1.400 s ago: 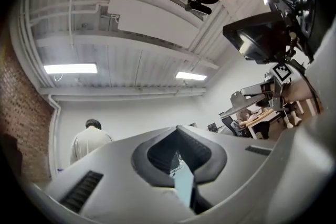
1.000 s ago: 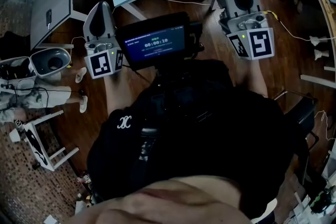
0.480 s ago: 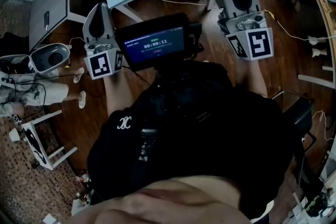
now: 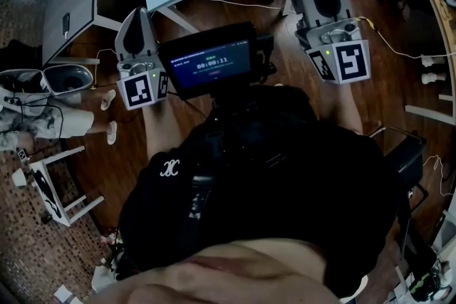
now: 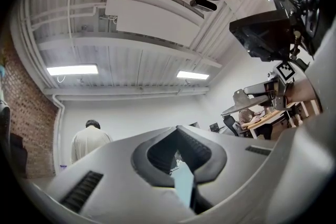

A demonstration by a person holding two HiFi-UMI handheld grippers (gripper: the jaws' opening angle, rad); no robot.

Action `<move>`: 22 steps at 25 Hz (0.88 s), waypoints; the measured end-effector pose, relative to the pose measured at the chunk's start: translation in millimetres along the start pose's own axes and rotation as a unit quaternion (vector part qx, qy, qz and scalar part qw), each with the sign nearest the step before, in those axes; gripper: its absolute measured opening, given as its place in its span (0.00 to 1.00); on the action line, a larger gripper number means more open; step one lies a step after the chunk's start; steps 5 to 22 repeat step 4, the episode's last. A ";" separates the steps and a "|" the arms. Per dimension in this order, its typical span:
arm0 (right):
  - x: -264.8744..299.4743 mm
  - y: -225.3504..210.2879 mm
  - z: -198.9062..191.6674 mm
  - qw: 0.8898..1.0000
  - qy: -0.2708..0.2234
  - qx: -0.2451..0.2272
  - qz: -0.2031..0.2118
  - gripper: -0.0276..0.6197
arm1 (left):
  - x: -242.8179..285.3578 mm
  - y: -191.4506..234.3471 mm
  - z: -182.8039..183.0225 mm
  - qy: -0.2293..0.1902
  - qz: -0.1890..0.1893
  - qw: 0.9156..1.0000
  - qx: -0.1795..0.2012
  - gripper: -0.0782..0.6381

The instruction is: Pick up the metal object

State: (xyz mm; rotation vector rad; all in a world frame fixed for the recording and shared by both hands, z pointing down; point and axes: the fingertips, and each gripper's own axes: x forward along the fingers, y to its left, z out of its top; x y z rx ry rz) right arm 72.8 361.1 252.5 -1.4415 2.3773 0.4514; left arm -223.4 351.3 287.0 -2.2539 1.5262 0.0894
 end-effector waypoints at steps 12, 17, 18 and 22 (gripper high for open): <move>-13.8 -12.8 5.1 1.000 0.000 0.000 0.004 0.10 | -1.6 -17.1 5.5 0.005 0.006 1.000 0.002 0.13; -13.8 -12.8 5.1 1.000 0.000 0.000 0.004 0.10 | -1.6 -17.1 5.5 0.005 0.006 1.000 0.002 0.13; -13.8 -12.8 5.1 1.000 0.000 0.000 0.004 0.10 | -1.6 -17.1 5.5 0.005 0.006 1.000 0.002 0.13; -13.8 -12.8 5.1 1.000 0.000 0.000 0.004 0.10 | -1.6 -17.1 5.5 0.005 0.006 1.000 0.002 0.13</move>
